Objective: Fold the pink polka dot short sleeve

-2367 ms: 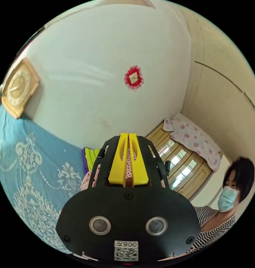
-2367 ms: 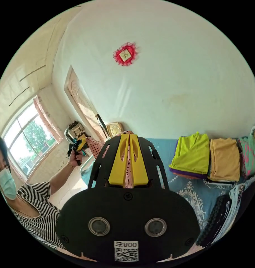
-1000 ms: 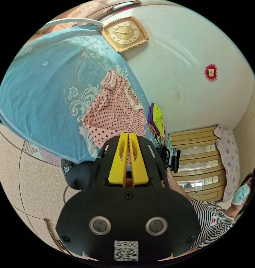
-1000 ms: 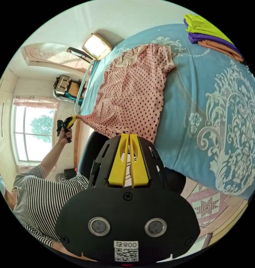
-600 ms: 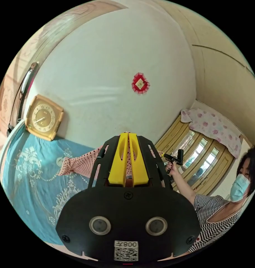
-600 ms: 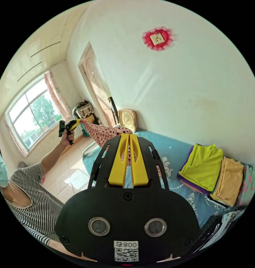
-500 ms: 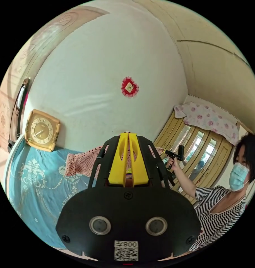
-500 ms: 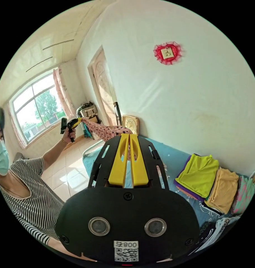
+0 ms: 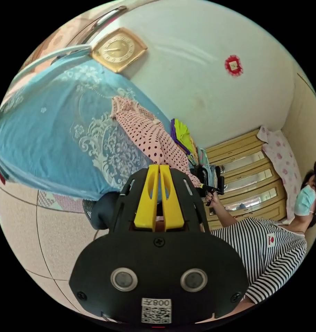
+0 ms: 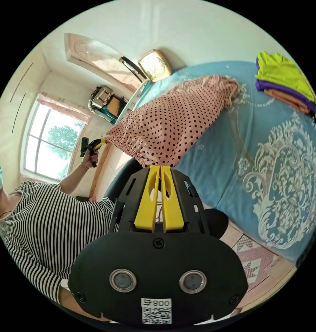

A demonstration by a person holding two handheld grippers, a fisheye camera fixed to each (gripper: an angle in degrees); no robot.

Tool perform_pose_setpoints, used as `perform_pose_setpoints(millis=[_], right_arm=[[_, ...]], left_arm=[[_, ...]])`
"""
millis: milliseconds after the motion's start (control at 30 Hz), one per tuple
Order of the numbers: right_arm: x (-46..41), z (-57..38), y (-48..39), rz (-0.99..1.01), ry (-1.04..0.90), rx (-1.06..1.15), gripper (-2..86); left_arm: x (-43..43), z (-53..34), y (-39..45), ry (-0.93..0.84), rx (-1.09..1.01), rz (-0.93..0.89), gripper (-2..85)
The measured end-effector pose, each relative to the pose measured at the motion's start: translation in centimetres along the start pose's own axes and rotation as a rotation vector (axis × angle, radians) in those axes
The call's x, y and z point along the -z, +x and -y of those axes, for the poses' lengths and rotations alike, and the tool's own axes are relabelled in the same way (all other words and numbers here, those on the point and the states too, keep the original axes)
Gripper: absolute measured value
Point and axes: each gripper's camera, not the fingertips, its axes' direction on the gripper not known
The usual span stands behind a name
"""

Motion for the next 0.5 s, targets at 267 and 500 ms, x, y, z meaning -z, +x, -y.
perform_pose_setpoints(millis=[267,500], right_arm=[[-8.2,-0.7,4.5,-0.119,-0.242,-0.046,0.2],[-10.2,-0.7,6.1,-0.144,-0.276,-0.022,0.2]], left_arm=[[-3.2,-1.3,-4.2,-0.105,0.072,0.048,0.1],[-3.6,-1.5,-5.9,-0.131,0.065,0.106,0.1]])
